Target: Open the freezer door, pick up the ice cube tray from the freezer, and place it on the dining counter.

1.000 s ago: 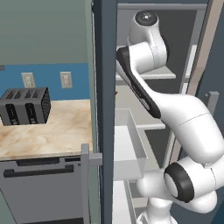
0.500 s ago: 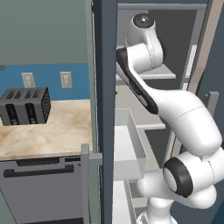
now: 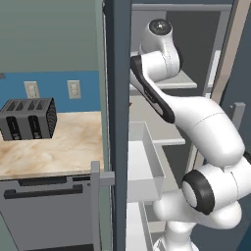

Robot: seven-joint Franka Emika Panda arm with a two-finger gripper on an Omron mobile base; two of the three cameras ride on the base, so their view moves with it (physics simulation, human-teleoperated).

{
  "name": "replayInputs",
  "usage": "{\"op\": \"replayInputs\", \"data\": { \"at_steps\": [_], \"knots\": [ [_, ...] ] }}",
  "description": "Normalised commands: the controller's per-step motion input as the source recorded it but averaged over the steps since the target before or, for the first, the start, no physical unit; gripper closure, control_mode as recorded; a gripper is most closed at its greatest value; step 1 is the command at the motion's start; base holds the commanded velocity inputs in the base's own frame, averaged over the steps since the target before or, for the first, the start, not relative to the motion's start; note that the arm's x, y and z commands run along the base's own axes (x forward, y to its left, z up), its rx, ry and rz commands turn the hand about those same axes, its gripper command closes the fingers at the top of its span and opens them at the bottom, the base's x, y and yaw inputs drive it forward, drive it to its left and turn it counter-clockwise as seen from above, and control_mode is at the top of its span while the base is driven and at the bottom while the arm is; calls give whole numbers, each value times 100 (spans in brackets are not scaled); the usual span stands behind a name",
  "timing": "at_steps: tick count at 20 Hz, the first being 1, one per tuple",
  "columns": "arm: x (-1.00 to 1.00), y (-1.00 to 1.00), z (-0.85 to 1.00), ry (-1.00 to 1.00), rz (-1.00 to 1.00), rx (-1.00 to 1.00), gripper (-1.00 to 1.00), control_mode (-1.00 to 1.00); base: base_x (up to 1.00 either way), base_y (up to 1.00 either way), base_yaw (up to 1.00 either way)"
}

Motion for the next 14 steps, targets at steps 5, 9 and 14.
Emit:
{"op": "replayInputs", "data": {
  "at_steps": [5,9,14],
  "knots": [
    [33,0,0,0,2,0,-100,-100,0,0,0],
    [29,0,0,0,2,0,-100,-100,0,0,0],
    [18,0,-4,0,2,0,-100,-100,0,0,0]
  ]
}}
